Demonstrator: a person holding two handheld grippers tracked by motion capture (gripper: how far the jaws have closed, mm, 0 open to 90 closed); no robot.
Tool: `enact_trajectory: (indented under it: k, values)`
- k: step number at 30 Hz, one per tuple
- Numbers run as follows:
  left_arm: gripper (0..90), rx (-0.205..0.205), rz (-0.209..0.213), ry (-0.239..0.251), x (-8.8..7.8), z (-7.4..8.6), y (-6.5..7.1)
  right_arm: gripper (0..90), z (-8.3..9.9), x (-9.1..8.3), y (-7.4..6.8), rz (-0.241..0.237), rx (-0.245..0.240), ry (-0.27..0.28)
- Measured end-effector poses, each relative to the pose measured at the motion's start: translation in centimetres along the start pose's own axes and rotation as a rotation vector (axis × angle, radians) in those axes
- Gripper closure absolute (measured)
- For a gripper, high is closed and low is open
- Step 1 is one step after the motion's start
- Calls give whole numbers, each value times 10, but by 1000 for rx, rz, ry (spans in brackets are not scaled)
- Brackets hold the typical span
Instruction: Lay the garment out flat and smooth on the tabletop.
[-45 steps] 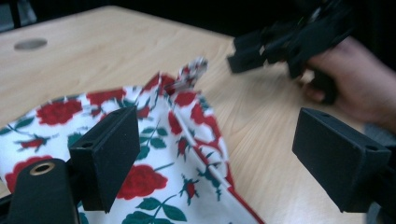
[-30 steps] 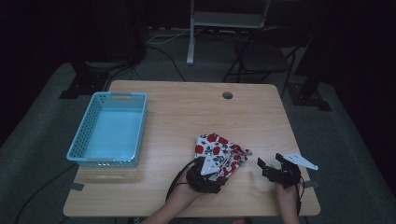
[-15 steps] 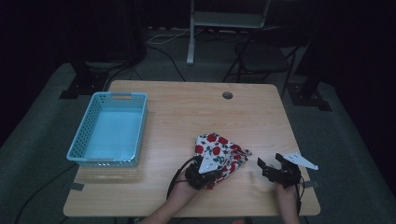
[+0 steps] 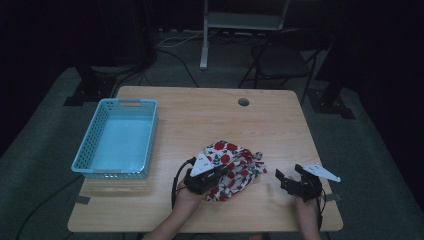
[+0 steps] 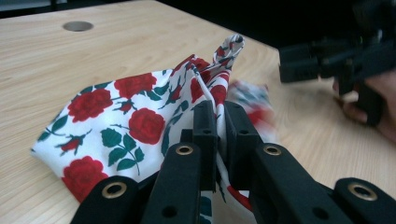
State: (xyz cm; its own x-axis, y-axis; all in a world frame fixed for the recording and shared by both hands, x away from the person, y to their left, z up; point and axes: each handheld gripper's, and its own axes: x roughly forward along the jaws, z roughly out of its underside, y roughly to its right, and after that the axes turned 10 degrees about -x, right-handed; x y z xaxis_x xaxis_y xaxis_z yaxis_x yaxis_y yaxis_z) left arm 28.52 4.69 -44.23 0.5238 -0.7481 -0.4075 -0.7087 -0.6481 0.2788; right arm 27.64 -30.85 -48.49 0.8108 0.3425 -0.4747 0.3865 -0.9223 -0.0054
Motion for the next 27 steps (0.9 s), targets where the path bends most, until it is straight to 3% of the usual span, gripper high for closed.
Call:
enact_trajectory:
  k: [7,11,14,17,24,27]
  values:
    - [854,-50,-96,83,-23,-3,-20,147,0,0,0,1,1,-2]
    - [850,-91,-139,95,-35,0,-33,147,0,0,0,1,3,-3]
    - [848,-109,-157,88,-42,6,-42,147,0,0,0,1,2,-4]
    - [823,-96,-188,78,-46,13,-46,147,0,0,0,3,2,-5]
    - [822,-122,-239,25,-56,27,-58,147,0,1,0,6,1,-9]
    - [718,-170,-243,6,-58,33,-64,147,0,1,0,6,3,-8]
